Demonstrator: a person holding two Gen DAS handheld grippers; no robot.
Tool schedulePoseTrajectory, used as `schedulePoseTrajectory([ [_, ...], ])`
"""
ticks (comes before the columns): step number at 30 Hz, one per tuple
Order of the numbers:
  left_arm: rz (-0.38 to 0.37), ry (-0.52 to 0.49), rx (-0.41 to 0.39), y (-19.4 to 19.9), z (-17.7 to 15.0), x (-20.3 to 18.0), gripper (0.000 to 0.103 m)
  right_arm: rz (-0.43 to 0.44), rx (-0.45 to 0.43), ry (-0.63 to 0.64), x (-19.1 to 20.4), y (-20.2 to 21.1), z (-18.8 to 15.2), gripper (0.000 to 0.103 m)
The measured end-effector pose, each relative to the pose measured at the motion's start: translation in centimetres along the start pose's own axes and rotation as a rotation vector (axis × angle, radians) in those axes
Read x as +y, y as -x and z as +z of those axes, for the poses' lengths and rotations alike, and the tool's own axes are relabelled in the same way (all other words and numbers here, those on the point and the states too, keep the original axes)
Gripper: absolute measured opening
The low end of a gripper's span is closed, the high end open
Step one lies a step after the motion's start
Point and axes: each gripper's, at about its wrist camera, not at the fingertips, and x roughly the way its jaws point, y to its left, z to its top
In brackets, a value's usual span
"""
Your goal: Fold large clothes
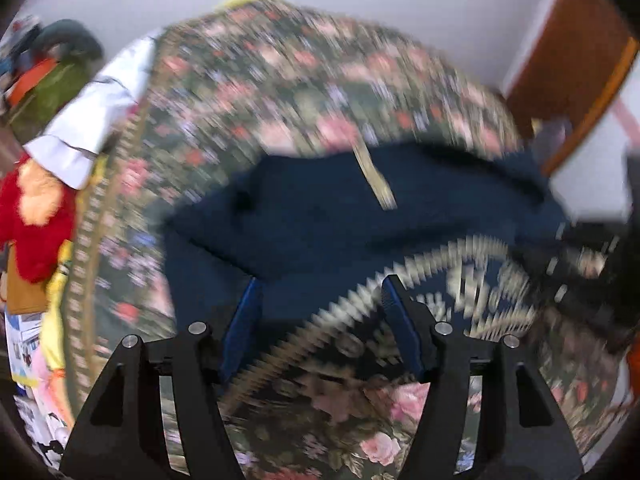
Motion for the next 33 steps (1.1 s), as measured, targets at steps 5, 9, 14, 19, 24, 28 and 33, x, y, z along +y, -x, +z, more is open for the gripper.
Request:
schedulePoseTrajectory([
  [5, 0.026, -0.002, 0.06, -3.9, -3.0, -0.7, 0.074, -0.129, -0.014, -0.01, -1.9, 0.5, -1.3, 0.091],
  [9, 0.004, 0.027, 0.047, -2.9, -4.2, 1.3, 0.082, -0.087, -0.007, -0.103, -4.4, 1.0, -2.4, 0.093],
  [14, 0.011, 0.079, 0.04, -1.8, -2.7, 3.5, 0.083, -0.025, -0.006, -0.148, -5.2, 1.6, -1.1, 0.093],
  [19, 0.139, 0.032, 0.055, -4.6, 0.9, 3.4, 0.083, -0.06, 0.02, -0.121, -4.4, -1.5, 2.3, 0.093],
  [24, 0.209, 0.061, 0.037, -6.1, 4.5, 5.6, 0.082, -0.174, -0.003, -0.164, -7.1, -2.8, 5.4, 0.093],
  [28, 0.313, 0.2, -0.026, -4.6, 7.1, 10.1, 0.081, -0.296, -0.051, -0.241, -10.4, -1.6, 7.0, 0.093],
  [33, 0.297, 0.237, -0.08, -1.4, 7.3, 12.9, 0.081, -0.16, -0.113, -0.286, -10.5, 1.4, 7.0, 0.093],
])
